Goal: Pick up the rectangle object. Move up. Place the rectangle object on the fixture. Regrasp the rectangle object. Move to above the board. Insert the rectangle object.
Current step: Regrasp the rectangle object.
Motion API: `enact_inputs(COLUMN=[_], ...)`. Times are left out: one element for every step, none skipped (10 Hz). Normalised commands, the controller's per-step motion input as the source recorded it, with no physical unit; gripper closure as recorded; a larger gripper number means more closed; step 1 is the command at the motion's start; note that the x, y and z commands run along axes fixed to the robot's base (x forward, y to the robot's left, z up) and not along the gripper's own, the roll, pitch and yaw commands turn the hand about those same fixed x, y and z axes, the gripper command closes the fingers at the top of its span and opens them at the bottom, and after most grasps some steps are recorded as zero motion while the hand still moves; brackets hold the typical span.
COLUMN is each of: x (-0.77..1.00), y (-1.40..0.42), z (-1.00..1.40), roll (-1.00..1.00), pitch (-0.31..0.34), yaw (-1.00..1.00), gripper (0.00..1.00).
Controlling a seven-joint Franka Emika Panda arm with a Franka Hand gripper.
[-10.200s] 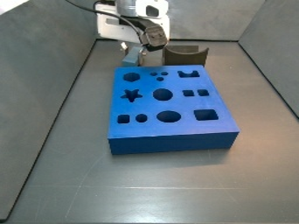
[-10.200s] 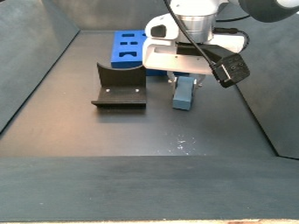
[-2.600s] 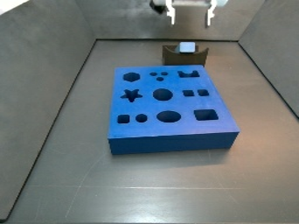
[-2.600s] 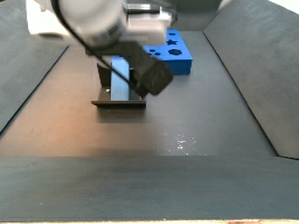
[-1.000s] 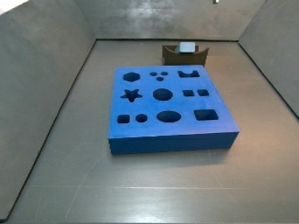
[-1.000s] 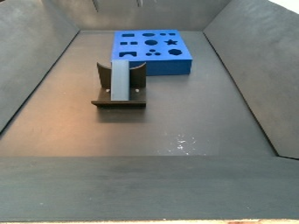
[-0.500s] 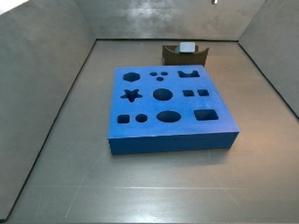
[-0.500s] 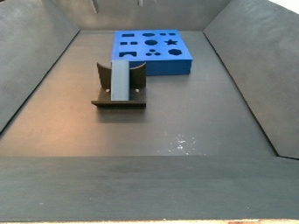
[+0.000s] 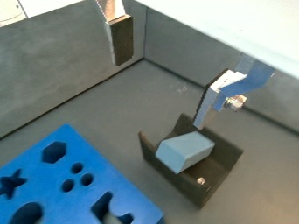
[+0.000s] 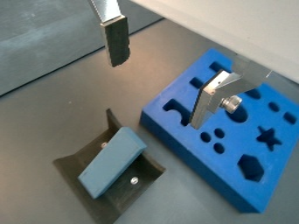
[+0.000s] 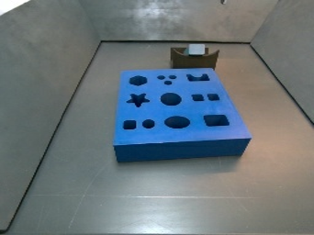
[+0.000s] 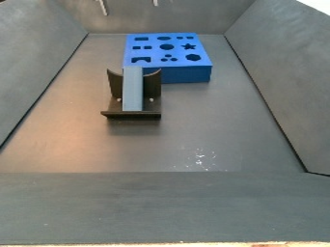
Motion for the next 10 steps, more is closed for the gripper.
enact_inputs(x=[-0.02, -0.02, -0.02, -0.02, -0.02, -0.02, -0.02, -0.01, 0.00, 0.01], y=[-0.02, -0.02, -0.02, -0.02, -0.02, -0.02, -0.02, -0.02, -0.02, -0.02], z=[0.01, 0.01, 0.01, 0.01, 0.01, 0.01, 0.01, 0.01, 0.01, 0.01], roll=[1.00, 1.00, 1.00, 1.00, 1.00, 1.00, 1.00, 1.00, 1.00, 1.00], pitch=[-0.057, -0.059, -0.060, -0.060, -0.060, -0.059, -0.056, -0.053, -0.049, -0.045], yaw=[0.03, 0.03, 0.03, 0.03, 0.03, 0.03, 0.03, 0.03, 0.03, 0.03], gripper=[0.00, 0.00, 0.00, 0.00, 0.00, 0.00, 0.00, 0.00, 0.00, 0.00])
